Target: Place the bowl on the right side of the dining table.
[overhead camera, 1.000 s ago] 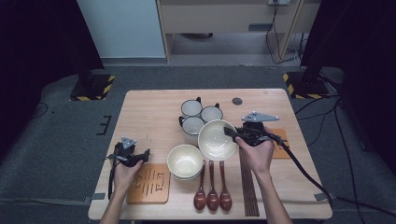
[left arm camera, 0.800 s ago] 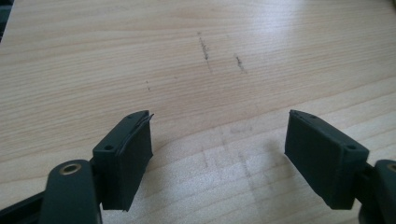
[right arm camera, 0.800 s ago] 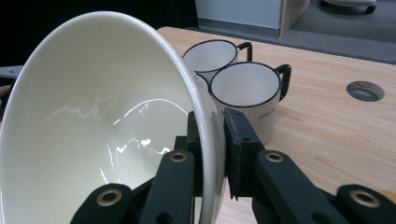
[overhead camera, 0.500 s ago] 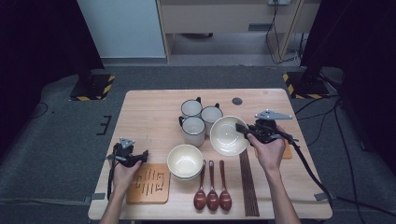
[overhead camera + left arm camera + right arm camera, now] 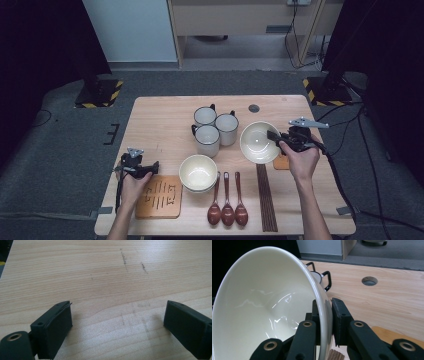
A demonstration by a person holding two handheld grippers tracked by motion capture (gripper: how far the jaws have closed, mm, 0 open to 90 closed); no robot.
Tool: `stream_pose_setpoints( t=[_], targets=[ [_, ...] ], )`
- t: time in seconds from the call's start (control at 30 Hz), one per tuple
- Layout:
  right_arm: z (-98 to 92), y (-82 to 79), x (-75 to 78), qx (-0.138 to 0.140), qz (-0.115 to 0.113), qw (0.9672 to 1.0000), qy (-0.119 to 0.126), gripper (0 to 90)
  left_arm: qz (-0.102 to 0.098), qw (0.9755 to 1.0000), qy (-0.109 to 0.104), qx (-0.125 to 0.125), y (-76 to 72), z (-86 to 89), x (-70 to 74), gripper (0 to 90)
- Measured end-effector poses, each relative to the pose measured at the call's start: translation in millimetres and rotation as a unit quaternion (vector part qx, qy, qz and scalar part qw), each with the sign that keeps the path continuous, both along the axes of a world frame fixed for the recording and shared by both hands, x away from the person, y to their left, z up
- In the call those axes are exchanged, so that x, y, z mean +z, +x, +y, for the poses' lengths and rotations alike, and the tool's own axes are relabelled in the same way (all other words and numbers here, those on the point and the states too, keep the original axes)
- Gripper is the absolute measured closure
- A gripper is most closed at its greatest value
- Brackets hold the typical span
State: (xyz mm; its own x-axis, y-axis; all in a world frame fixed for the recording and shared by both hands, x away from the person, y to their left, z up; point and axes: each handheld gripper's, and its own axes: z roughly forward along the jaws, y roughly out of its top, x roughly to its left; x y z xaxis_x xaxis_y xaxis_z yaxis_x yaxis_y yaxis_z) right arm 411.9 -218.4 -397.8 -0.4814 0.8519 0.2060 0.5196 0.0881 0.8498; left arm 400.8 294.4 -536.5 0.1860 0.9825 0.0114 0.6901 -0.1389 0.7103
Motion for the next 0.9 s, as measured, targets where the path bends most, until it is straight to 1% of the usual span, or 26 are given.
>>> stream_pose_setpoints(
  t=[0.27, 0.4, 0.67, 0.73, 0.9],
  targets=[
    [-23.3, 6.2, -11.5, -0.026, 0.014, 0.9996, -0.006, 81.6, 0.008, 0.9999, -0.002, 0.008, 1.1, 0.7, -0.6, 0.0],
    [-33.0, 9.7, -17.5, -0.039, 0.020, 0.9990, 0.000, 81.6, 0.009, 0.9999, -0.001, 0.011, 1.1, 0.7, -0.7, 0.0],
    [-43.2, 19.3, -28.4, -0.055, 0.035, 0.9979, -0.005, 81.6, 0.009, 0.9999, -0.001, 0.011, 1.1, 0.7, -0.7, 0.0],
    [-45.0, 21.7, -30.6, -0.054, 0.033, 0.9979, -0.008, 81.6, 0.009, 0.9999, -0.002, 0.011, 1.1, 0.7, -0.7, 0.0],
    [-50.8, 26.5, -35.9, -0.062, 0.036, 0.9974, -0.008, 81.6, 0.009, 0.9999, -0.002, 0.011, 1.1, 0.7, -0.7, 0.0]
  ],
)
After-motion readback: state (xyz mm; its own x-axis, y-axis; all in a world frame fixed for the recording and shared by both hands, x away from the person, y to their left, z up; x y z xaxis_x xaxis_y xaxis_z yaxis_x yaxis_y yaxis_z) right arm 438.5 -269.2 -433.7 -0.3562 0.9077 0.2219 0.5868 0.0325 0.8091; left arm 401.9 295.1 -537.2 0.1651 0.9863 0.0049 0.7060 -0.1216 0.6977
